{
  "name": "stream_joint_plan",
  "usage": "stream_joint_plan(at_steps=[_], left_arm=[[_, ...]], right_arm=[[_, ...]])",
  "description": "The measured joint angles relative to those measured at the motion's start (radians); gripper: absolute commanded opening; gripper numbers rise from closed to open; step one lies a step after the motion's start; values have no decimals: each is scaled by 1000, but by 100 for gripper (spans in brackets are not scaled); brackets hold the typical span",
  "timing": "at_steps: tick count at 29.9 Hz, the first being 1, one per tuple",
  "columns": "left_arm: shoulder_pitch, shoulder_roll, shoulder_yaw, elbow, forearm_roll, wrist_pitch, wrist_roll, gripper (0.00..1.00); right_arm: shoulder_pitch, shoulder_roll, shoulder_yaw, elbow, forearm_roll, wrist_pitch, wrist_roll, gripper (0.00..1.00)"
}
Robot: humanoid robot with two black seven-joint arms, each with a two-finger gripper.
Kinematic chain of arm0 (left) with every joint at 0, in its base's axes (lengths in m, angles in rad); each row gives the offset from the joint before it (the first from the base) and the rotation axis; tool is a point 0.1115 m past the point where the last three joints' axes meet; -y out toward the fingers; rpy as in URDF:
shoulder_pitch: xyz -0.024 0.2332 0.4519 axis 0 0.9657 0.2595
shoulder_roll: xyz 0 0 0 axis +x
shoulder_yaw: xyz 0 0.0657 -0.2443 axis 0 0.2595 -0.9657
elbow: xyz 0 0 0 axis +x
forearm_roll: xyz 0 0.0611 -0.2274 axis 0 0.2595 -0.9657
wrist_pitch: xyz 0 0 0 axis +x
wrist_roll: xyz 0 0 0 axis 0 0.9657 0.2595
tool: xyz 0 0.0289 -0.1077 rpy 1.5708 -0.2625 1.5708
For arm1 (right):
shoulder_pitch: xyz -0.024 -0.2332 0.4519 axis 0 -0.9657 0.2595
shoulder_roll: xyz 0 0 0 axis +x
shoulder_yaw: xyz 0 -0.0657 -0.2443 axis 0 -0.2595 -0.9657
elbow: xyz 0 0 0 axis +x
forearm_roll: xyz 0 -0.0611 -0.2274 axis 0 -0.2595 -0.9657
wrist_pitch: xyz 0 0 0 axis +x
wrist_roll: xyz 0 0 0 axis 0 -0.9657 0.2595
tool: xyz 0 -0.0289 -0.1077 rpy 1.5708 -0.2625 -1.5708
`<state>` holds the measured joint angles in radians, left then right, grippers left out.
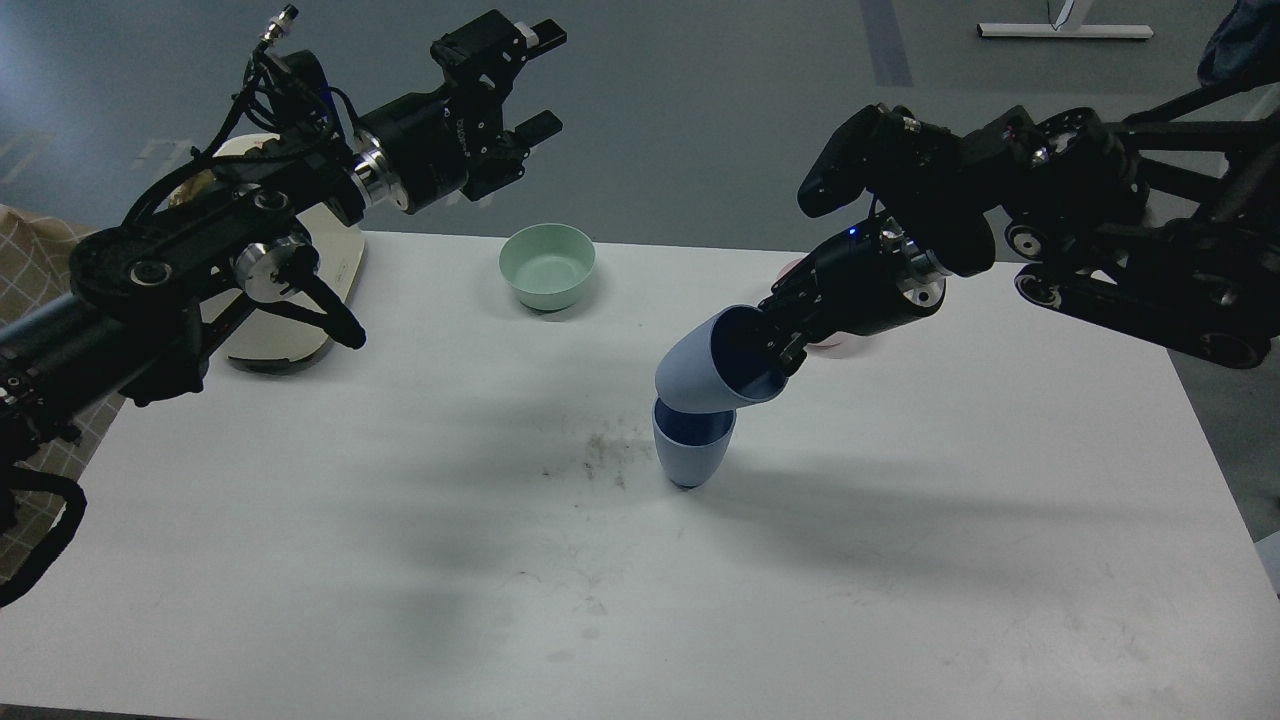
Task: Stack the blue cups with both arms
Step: 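Tilt and lower the held cup into the centered blue cup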
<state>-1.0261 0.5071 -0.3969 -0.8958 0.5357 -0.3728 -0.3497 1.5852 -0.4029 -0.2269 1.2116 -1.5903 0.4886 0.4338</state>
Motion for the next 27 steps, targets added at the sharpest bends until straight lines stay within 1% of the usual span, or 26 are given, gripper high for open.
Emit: stream_joint_plan(at_steps=[15,27], left_arm=[[7,3,-1,0,-2,-1,0,98],[9,4,-2,0,-2,-2,-1,98]], right_arm=[[-11,40,-29,-26,-11,0,-3,0],[-22,42,-37,-40,-13,0,-4,0]])
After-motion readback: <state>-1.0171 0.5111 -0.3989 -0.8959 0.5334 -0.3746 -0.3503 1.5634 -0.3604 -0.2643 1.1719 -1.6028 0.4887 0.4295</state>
